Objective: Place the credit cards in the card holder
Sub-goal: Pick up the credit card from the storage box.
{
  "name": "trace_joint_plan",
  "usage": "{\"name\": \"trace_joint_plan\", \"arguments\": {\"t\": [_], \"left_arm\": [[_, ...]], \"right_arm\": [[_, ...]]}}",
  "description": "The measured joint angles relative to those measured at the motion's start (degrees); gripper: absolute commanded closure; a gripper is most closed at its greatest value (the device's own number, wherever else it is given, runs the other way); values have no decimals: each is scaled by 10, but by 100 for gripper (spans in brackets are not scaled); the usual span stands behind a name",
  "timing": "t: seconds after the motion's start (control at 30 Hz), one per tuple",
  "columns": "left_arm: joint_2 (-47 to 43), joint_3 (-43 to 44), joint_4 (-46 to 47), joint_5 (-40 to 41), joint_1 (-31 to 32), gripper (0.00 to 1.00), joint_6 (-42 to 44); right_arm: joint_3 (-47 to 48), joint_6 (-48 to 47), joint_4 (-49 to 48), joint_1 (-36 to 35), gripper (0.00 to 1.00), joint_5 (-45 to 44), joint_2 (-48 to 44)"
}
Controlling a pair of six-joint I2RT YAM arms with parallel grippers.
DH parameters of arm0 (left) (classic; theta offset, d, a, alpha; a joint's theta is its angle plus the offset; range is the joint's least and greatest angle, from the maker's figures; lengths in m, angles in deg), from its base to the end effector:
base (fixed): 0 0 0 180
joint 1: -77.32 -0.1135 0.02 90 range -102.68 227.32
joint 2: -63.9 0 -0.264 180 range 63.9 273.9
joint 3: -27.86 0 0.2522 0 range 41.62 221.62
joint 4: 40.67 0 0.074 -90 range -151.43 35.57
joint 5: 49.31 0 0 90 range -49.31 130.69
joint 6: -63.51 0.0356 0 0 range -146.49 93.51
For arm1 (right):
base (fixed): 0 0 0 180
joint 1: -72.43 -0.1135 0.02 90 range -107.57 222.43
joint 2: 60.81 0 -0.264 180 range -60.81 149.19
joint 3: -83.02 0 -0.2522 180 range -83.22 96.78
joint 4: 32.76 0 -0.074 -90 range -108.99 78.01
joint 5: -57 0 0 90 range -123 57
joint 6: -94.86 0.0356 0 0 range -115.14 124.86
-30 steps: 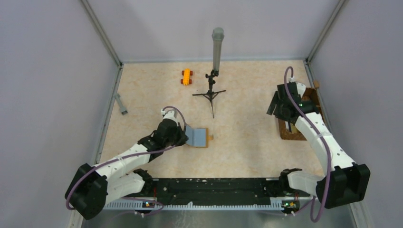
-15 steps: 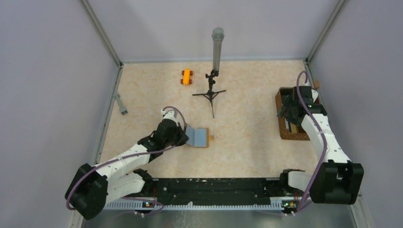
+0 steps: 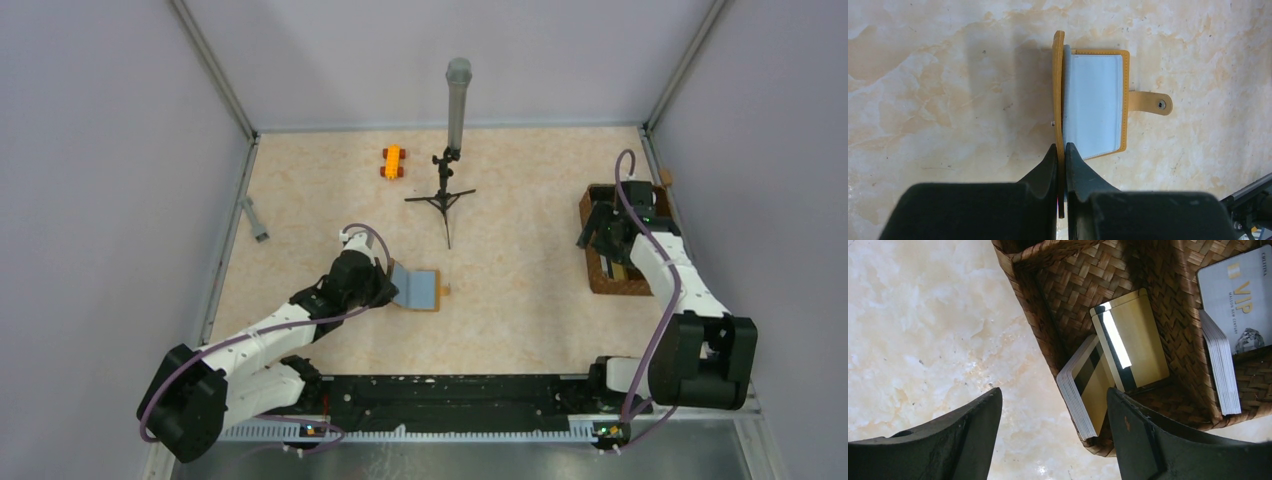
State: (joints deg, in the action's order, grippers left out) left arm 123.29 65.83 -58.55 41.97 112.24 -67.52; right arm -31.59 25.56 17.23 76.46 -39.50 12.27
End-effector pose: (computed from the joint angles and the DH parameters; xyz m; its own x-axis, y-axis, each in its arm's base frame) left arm 0.1687 -0.1168 0.1792 -0.7582 -0.2711 -0.5930 0.0801 0.8639 -0.4973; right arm 0.2507 -0.0217 0.2399 -0.7425 0.4044 -0.5339 0.4198 0.9022 0.0995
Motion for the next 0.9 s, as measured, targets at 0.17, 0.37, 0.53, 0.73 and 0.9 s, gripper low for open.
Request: {"name": "trace_joint_plan", "arguments": {"t": [0.17,0.37,0.53,0.73,0.9], "left_arm": [[0,0,1,-1,0,95,0],[0,0,3,-2,0,95,0],[2,0,3,-3,-1,96,0],[5,0,6,-4,-1,96,0],[12,0,11,-4,-3,96,0]], "right_arm": [[0,-7,-9,0,29,18,5],[-1,-12,-9,1,32,37,6],[-3,-15,-9,2,34,46,6],[-3,-16,-7,3,36,48,5],[-3,-17,-4,3,39,48,2]]}}
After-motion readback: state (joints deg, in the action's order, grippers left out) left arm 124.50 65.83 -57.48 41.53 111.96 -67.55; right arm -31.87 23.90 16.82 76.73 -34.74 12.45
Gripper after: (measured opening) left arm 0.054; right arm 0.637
